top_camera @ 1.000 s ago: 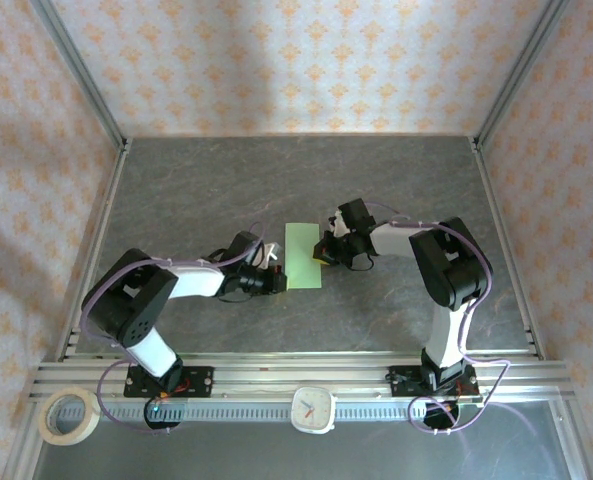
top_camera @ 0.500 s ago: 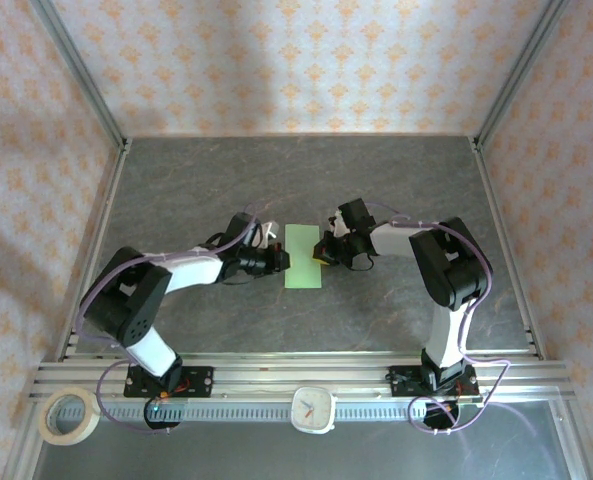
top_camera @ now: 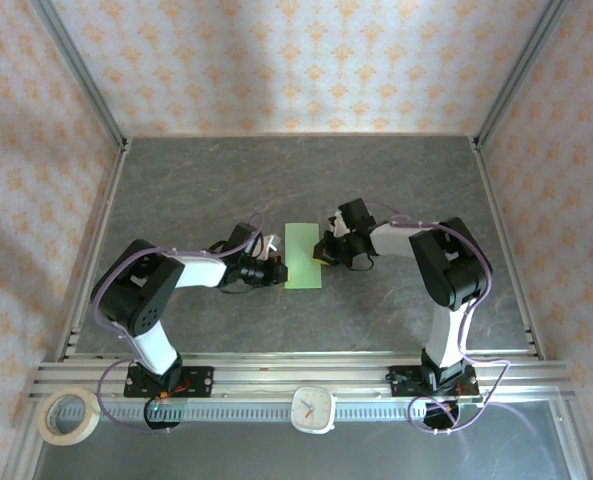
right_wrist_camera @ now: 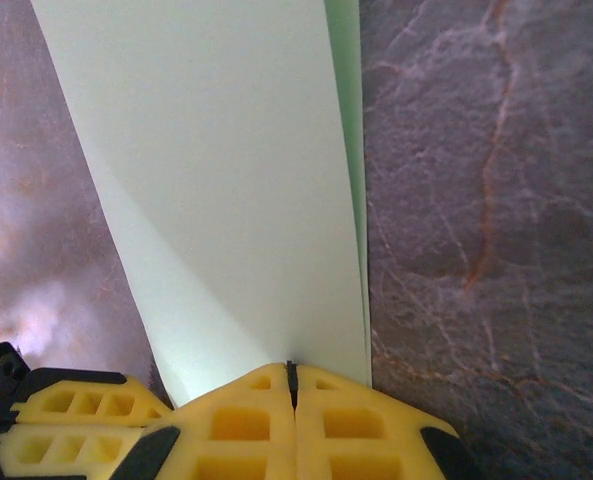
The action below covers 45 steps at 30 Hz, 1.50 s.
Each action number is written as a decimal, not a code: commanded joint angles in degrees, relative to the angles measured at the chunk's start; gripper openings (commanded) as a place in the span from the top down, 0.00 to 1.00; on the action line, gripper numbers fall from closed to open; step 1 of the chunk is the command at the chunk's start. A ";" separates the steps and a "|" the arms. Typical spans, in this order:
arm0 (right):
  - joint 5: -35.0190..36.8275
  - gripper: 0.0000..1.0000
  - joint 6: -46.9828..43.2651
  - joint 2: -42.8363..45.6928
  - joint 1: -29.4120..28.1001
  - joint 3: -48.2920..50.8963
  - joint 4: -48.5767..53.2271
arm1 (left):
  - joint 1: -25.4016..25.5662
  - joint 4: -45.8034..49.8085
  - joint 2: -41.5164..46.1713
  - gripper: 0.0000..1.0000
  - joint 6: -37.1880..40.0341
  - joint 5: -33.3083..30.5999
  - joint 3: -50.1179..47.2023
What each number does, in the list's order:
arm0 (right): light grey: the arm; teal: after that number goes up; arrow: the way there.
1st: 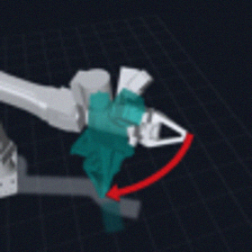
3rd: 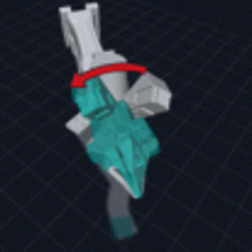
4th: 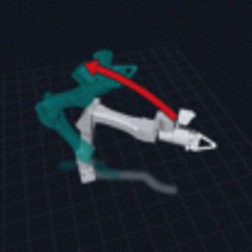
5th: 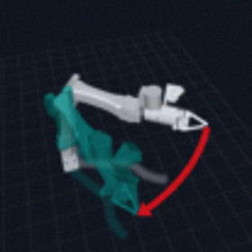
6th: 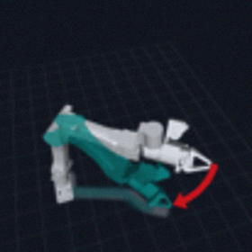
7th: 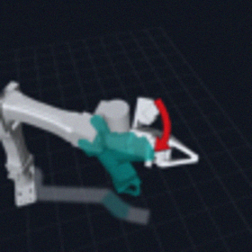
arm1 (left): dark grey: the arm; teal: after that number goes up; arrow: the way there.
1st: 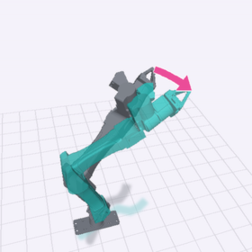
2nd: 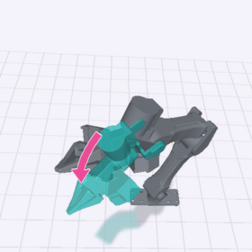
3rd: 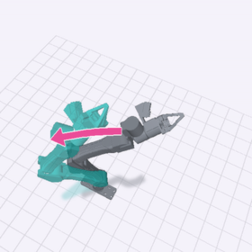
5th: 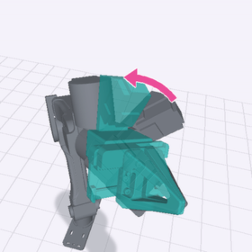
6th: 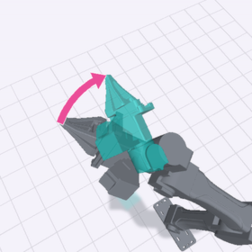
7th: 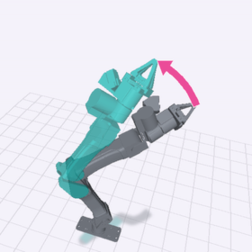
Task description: Fold a paper plane with a square sheet of paper (pick it up from the middle)
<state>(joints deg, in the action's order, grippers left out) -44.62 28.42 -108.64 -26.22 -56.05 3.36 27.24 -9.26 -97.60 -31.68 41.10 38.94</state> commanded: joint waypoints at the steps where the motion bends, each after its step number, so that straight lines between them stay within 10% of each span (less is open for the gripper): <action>1: 9.82 1.00 -0.39 -4.39 -0.04 3.84 7.18 | 0.12 10.35 2.48 0.93 6.04 -2.95 -2.89; 12: 10.03 1.00 -0.64 -4.38 0.03 3.61 7.50 | 1.67 10.15 11.02 0.93 2.91 -7.26 -0.10; 21: 9.79 1.00 -0.48 -4.49 0.03 3.76 7.26 | 1.87 -8.36 0.18 0.93 -9.54 4.31 3.30; 45: 10.54 1.00 -1.92 -4.72 0.00 2.69 8.86 | 6.39 16.77 5.12 0.91 6.70 -6.97 1.61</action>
<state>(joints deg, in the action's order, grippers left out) -44.77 28.14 -108.66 -26.22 -55.96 3.16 32.21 0.03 -93.71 -27.40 36.91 39.31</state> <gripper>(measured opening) 0.048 0.093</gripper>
